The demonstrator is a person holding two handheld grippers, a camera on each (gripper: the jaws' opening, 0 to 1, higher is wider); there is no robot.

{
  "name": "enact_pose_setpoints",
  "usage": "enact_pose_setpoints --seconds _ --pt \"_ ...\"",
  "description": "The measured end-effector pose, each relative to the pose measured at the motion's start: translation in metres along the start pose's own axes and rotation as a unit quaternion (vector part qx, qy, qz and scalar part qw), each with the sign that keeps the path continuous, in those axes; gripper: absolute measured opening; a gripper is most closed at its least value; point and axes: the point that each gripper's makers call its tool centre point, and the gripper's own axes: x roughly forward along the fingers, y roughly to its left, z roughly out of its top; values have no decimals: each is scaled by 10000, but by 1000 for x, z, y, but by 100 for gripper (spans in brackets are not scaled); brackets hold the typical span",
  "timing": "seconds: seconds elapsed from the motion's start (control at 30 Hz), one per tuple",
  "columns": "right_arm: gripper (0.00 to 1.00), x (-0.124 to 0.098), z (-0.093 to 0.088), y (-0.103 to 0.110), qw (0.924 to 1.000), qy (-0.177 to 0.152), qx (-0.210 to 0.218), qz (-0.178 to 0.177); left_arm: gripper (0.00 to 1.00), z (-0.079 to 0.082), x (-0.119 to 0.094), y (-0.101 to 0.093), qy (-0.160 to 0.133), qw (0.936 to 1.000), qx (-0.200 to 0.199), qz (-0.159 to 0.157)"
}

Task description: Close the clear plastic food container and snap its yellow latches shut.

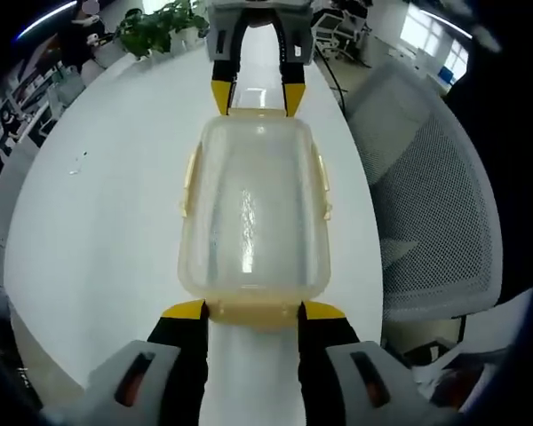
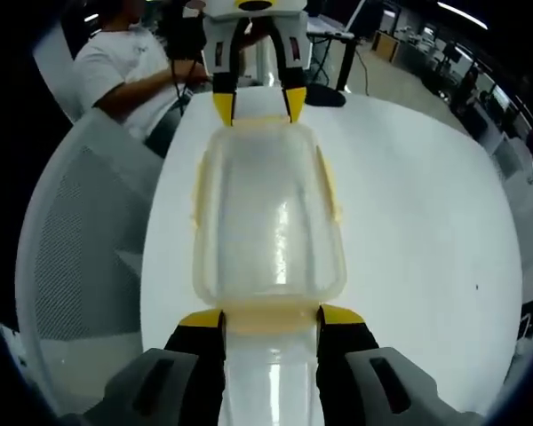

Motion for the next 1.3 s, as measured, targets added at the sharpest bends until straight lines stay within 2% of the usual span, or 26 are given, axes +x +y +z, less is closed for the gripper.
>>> enact_pose_setpoints --seconds 0.43,0.93,1.3 --pt "39 -8 -19 1 10000 -32 -40 32 38 19 7 -3 -26 10000 -49 -6" --pt "39 -23 -60 1 10000 -21 33 -3 38 58 26 -4 -69 10000 9 -20" --pt "39 -30 -83 3 10000 -22 78 -11 38 79 38 -6 -68 10000 55 25"
